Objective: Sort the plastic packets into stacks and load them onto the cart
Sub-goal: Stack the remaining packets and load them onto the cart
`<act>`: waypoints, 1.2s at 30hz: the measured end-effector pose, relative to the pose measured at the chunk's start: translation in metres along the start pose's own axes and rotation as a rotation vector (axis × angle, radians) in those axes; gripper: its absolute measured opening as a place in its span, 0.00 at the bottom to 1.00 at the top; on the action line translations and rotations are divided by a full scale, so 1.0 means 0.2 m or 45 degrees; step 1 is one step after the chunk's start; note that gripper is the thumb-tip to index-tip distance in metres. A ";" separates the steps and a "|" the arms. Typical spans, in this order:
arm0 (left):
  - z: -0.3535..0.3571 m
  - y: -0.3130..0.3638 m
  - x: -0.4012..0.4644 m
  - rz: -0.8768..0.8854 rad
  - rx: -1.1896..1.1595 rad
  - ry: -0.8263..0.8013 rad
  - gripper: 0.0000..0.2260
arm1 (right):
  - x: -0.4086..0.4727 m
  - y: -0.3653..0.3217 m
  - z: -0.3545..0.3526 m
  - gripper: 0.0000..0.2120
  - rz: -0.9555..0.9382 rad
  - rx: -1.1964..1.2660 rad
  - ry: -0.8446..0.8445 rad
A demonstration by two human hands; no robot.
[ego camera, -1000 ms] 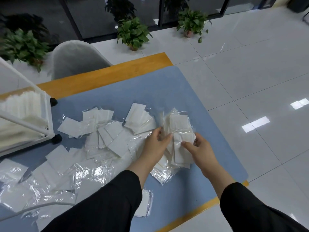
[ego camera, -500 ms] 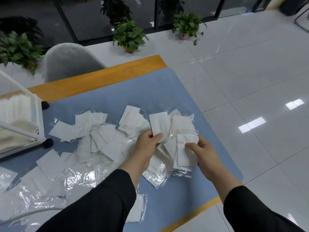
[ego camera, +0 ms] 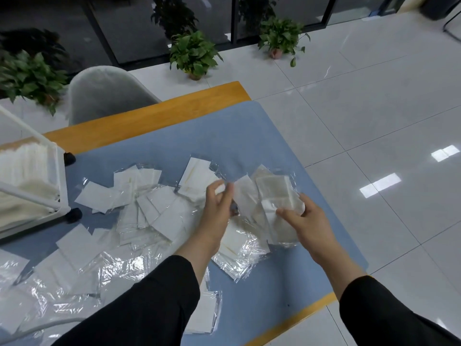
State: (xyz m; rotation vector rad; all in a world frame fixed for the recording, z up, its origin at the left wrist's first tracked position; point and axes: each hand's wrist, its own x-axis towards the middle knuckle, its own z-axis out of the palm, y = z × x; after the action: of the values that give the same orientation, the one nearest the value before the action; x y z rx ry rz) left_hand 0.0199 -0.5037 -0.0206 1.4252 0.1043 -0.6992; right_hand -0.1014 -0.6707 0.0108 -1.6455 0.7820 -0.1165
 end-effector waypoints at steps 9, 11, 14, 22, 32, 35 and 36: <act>0.11 0.08 0.11 0.078 0.428 -0.081 0.22 | 0.13 -0.01 -0.02 0.18 -0.426 -1.003 -0.235; 0.13 0.03 0.15 0.174 0.488 -0.008 0.15 | 0.14 0.05 -0.02 0.22 -0.373 -0.954 -0.148; 0.14 0.00 0.20 0.185 0.319 0.064 0.08 | 0.14 0.11 -0.04 0.27 -0.249 -0.804 -0.012; 0.22 -0.03 0.26 0.210 0.355 -0.054 0.04 | 0.19 0.14 -0.03 0.26 -0.197 -0.482 -0.006; 0.25 0.01 0.34 0.052 0.334 -0.015 0.14 | 0.28 0.14 -0.05 0.16 0.066 0.014 0.090; 0.25 -0.03 0.38 0.060 0.541 -0.045 0.11 | 0.31 0.17 -0.01 0.26 0.187 0.011 0.078; 0.25 -0.05 0.40 0.052 0.572 -0.061 0.14 | 0.32 0.19 0.00 0.30 0.197 -0.080 0.122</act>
State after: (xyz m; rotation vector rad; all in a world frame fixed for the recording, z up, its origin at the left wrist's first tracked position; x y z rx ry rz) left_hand 0.0616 -0.5801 -0.0566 1.8316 -0.1277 -0.7520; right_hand -0.0687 -0.7069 -0.0459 -1.6415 0.9919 -0.0616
